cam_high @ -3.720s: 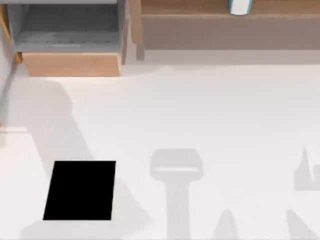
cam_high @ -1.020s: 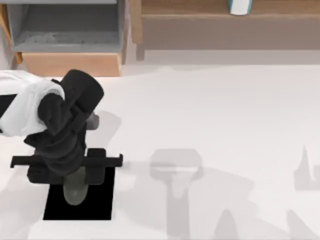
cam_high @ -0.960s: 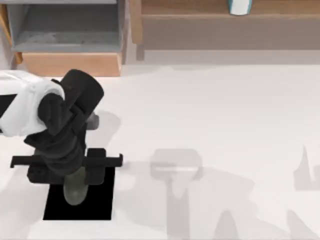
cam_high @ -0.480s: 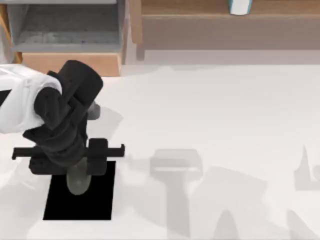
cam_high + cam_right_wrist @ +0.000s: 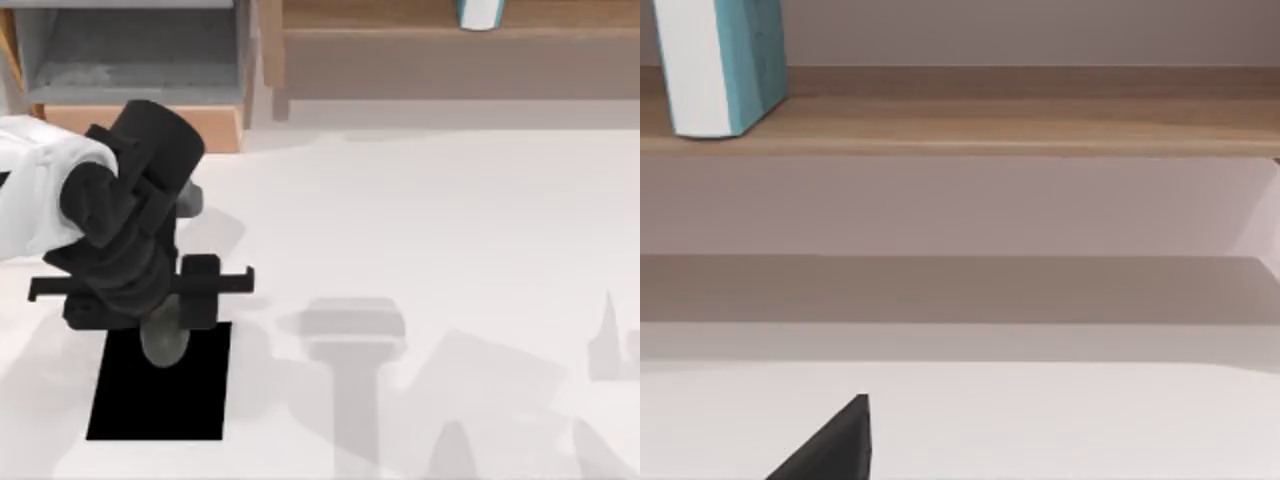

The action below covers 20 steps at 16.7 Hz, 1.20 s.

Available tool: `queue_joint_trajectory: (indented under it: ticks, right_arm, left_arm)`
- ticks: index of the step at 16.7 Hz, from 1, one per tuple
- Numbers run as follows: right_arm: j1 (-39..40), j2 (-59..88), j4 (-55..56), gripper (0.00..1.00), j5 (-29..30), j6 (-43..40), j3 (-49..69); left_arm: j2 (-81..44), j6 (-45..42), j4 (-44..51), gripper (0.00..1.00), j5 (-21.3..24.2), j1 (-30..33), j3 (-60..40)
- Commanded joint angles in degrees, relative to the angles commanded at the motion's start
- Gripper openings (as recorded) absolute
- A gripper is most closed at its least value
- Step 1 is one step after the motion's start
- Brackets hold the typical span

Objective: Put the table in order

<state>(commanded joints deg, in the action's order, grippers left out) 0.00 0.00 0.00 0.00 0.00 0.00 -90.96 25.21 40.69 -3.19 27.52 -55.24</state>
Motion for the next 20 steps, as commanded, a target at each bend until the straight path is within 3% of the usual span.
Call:
queue_joint_trajectory:
  ticks: [19, 20]
  right_arm:
    - [0.0, 0.0, 0.0, 1.00, 0.0, 0.0, 0.0]
    - [0.0, 0.0, 0.0, 1.00, 0.0, 0.0, 0.0]
  left_arm:
    - [-4.3, 0.0, -0.1, 0.00, 0.3, 0.1, 4.1]
    - [-4.3, 0.0, -0.1, 0.08, 0.3, 0.1, 4.1]
